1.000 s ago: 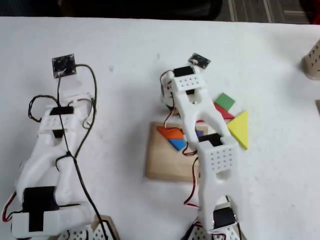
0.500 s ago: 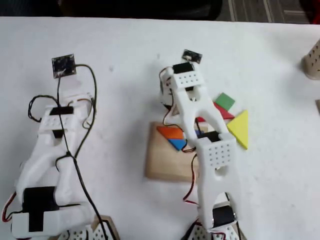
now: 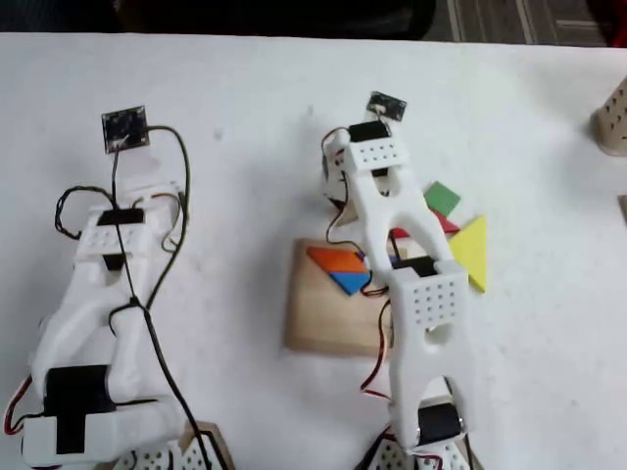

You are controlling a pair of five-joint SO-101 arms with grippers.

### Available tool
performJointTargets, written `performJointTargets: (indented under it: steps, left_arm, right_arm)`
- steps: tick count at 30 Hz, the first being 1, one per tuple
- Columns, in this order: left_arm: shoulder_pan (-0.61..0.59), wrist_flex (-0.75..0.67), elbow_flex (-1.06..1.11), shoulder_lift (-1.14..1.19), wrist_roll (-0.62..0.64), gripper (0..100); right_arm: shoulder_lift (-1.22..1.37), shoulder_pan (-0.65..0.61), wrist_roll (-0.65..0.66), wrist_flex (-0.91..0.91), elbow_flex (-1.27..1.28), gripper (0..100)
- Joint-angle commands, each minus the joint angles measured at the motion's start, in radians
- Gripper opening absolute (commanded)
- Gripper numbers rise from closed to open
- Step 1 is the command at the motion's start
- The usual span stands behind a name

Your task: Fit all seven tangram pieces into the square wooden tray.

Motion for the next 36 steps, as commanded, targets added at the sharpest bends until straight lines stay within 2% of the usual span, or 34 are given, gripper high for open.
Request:
performJointTargets:
  steps: [1,11,16,27,36]
  left_arm:
    - [-0.015,0.006,-0.002,0.001,0.005,3]
    - [-0.015,0.006,-0.002,0.001,0.005,3]
    - [-0.015,0.006,-0.002,0.001,0.005,3]
    - [-0.015,0.006,-0.002,0.001,0.005,3]
    - [-0.015,0.006,-0.002,0.001,0.003,3]
  right_arm:
    - [0.012,0.004,0.018,-0.022,-0.038,10.4]
    - [0.018,0.002,0.018,-0.015,-0.038,12.2]
    - [-0.031,0.005,0.020,-0.005,-0.038,1.6]
    - [-0.137,0.041,0.021,0.107,-0.038,3.0]
    - [-0.239,0.035,0.256,0.363,-0.021,1.7]
